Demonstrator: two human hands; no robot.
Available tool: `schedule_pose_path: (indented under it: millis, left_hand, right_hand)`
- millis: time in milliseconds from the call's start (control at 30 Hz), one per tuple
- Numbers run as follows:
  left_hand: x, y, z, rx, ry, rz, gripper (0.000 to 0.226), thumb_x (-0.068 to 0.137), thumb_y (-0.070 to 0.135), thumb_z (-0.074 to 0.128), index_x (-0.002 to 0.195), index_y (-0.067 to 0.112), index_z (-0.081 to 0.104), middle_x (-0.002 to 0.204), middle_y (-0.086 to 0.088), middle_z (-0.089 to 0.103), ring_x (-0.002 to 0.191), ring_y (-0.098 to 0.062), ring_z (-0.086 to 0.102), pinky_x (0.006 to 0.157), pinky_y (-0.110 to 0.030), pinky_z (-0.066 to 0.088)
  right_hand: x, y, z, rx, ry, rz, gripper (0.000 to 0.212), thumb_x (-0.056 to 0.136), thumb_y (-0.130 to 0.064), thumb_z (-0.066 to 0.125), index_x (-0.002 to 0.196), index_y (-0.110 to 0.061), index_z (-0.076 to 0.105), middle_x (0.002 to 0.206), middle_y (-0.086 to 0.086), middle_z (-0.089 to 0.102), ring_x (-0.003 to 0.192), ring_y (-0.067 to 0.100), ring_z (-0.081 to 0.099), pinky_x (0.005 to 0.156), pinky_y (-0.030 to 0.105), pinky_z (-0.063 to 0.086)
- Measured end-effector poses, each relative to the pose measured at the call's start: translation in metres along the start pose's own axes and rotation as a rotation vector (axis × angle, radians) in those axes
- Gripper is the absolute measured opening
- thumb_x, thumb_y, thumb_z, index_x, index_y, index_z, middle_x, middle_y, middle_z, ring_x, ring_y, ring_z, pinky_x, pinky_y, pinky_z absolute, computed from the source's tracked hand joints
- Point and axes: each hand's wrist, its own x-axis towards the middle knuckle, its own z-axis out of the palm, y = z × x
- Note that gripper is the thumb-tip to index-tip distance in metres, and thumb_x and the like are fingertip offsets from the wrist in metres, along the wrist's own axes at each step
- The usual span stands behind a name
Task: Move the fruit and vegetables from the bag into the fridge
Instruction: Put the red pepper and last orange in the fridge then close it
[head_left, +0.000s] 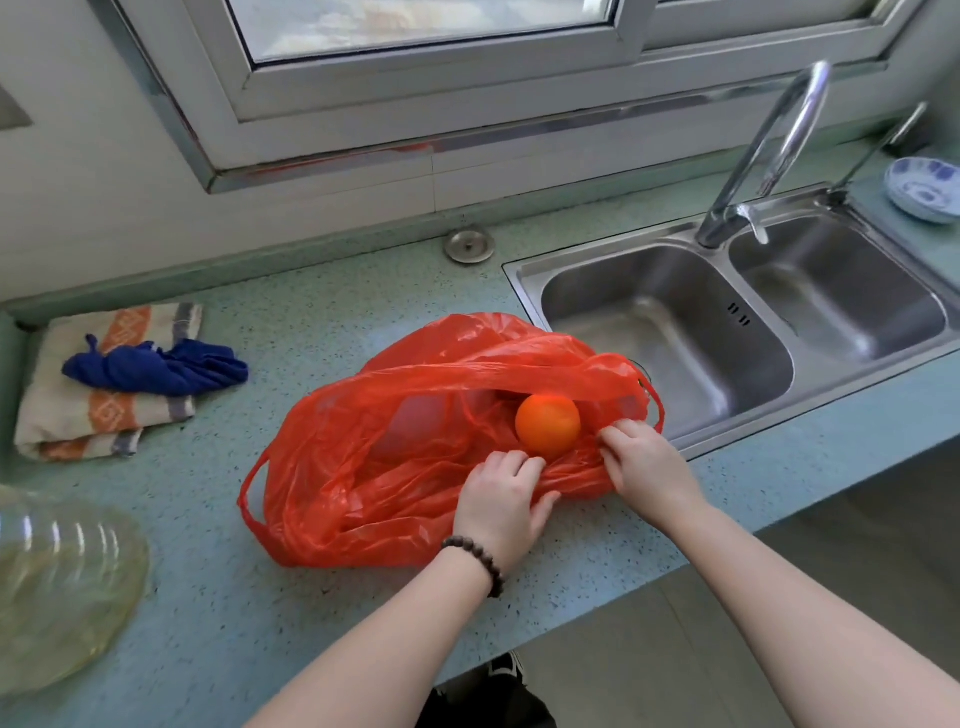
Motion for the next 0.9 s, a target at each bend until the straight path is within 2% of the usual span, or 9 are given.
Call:
schedule_pose_path:
  millis: [67,133,267,367,467,533,667,833,900]
  left_hand:
    - [0.005,-0.001,-0.011,-0.016,0.110,-0.006,0.043,0.088,0.045,0.051,0.114,0.013,0.063,0.113,-0.005,0.063,0.104,-0.023,0.058,0.088,-0.037,0.051]
    - [0.017,-0.005,-0.022,-0.014,0.158,-0.055,0.056,0.088,0.051,0.047,0.128,0.012,0.054,0.130,-0.007,0.054,0.123,-0.025,0.048,0.104,-0.040,0.041]
    - [0.048,-0.022,-0.035,0.070,-0.106,-0.179,0.087,0.082,0.069,0.041,0.150,0.021,0.016,0.157,-0.003,0.017,0.145,-0.024,0.012,0.118,-0.042,0.013]
    - [0.069,-0.036,-0.034,0.125,-0.200,-0.195,0.097,0.076,0.079,0.033,0.151,0.026,0.000,0.160,-0.002,0.003,0.146,-0.026,0.002,0.119,-0.045,0.006]
    - [0.095,-0.048,-0.030,0.098,-0.222,-0.220,0.091,0.078,0.079,0.025,0.151,0.029,0.001,0.159,-0.001,0.005,0.145,-0.027,0.011,0.118,-0.048,0.009]
    - [0.110,-0.054,-0.028,0.069,-0.245,-0.257,0.081,0.083,0.075,0.021,0.150,0.032,0.004,0.159,-0.001,0.009,0.144,-0.028,0.014,0.118,-0.048,0.010]
    - [0.131,-0.071,-0.015,-0.012,-0.314,-0.367,0.065,0.090,0.067,0.014,0.149,0.038,0.014,0.158,0.002,0.015,0.145,-0.027,0.009,0.117,-0.049,0.008]
    - [0.126,-0.085,-0.006,-0.023,-0.352,-0.368,0.065,0.091,0.065,0.010,0.147,0.036,0.024,0.158,0.006,0.015,0.146,-0.021,0.007,0.117,-0.049,0.007]
    - [0.121,-0.085,-0.008,-0.012,-0.366,-0.350,0.065,0.091,0.065,0.012,0.147,0.034,0.024,0.158,0.005,0.015,0.146,-0.022,0.007,0.117,-0.049,0.007]
  right_hand:
    - [0.002,-0.003,-0.003,0.051,0.131,-0.007,0.026,0.086,-0.018,0.059,0.108,-0.006,0.062,0.107,0.013,0.062,0.104,0.033,0.057,0.090,0.042,0.049]
    - [0.009,-0.009,-0.009,0.064,0.188,-0.019,0.045,0.087,-0.032,0.055,0.123,-0.005,0.056,0.125,0.016,0.057,0.120,0.033,0.050,0.104,0.044,0.041]
    - [0.031,-0.016,-0.013,0.052,0.069,-0.025,0.075,0.085,-0.057,0.027,0.143,-0.011,0.033,0.149,0.013,0.034,0.141,0.029,0.026,0.117,0.042,0.018]
    - [0.054,-0.013,-0.014,0.053,-0.023,0.019,0.083,0.081,-0.064,0.015,0.148,-0.015,0.019,0.156,0.008,0.018,0.145,0.023,0.011,0.119,0.036,0.004]
    - [0.078,-0.006,-0.011,0.073,-0.081,0.074,0.071,0.093,-0.056,0.028,0.149,-0.015,0.013,0.158,0.005,0.010,0.146,0.019,0.004,0.120,0.036,0.000]
    - [0.090,0.002,-0.007,0.081,-0.147,0.120,0.066,0.096,-0.050,0.029,0.149,-0.015,0.012,0.158,0.005,0.009,0.146,0.019,0.004,0.119,0.037,0.001]
    - [0.109,0.020,0.008,0.038,-0.264,0.147,0.061,0.097,-0.042,0.031,0.149,-0.014,0.015,0.158,0.006,0.013,0.145,0.022,0.009,0.119,0.041,0.006]
    - [0.107,0.029,0.024,-0.043,-0.380,0.132,0.065,0.094,-0.041,0.033,0.149,-0.015,0.011,0.157,0.005,0.015,0.145,0.022,0.011,0.119,0.044,0.008]
    - [0.101,0.028,0.025,-0.028,-0.364,0.122,0.064,0.093,-0.040,0.038,0.147,-0.012,0.019,0.154,0.007,0.025,0.143,0.024,0.018,0.117,0.043,0.014]
